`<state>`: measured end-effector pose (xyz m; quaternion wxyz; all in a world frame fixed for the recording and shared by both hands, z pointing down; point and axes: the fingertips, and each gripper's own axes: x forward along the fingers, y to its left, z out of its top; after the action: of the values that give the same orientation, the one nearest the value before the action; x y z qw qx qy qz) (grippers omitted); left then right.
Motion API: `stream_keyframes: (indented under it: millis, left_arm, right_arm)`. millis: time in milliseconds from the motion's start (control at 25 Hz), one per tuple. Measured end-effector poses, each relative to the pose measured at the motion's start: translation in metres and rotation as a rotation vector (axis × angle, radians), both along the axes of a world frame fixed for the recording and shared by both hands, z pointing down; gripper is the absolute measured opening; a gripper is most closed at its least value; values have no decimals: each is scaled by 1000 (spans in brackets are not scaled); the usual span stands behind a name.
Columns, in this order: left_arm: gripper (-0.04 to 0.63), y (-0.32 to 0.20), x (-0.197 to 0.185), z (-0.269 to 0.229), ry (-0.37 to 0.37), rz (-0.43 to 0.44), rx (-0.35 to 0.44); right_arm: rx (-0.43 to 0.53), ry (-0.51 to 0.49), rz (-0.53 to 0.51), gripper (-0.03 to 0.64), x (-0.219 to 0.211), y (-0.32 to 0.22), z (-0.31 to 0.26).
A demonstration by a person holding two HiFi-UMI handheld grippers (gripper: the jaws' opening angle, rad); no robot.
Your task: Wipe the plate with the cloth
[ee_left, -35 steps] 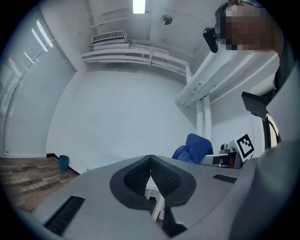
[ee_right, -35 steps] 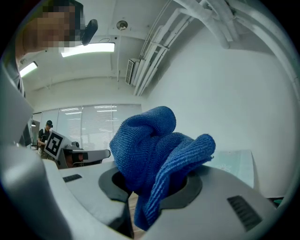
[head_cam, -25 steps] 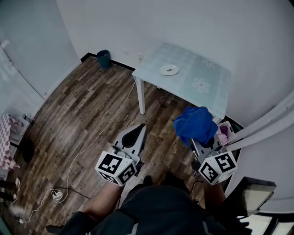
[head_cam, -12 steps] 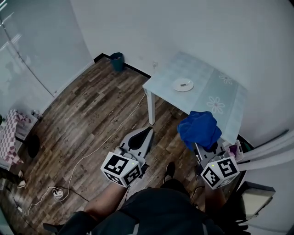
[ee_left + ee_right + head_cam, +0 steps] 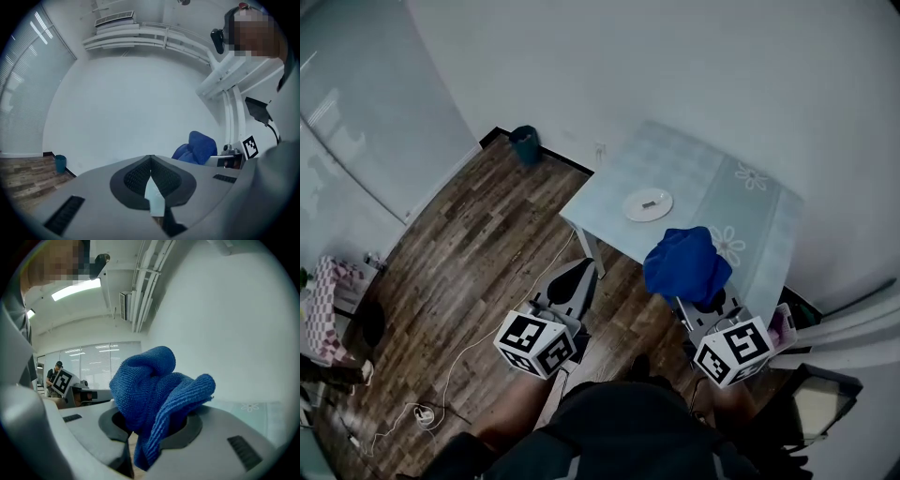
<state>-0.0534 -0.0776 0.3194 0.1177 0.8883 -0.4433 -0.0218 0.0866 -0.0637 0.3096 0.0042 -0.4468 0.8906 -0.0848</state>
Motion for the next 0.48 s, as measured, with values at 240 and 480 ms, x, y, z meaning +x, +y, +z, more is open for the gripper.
stream_keyframes:
  millis: [240, 480]
  left_arm:
    - [9, -51, 23, 1, -30, -37, -24]
    - [9, -113, 17, 27, -42, -49, -77]
  right_arm:
    - [-13, -25, -11, 129, 25, -58, 9]
    - [-39, -13, 9, 129, 25, -116, 27]
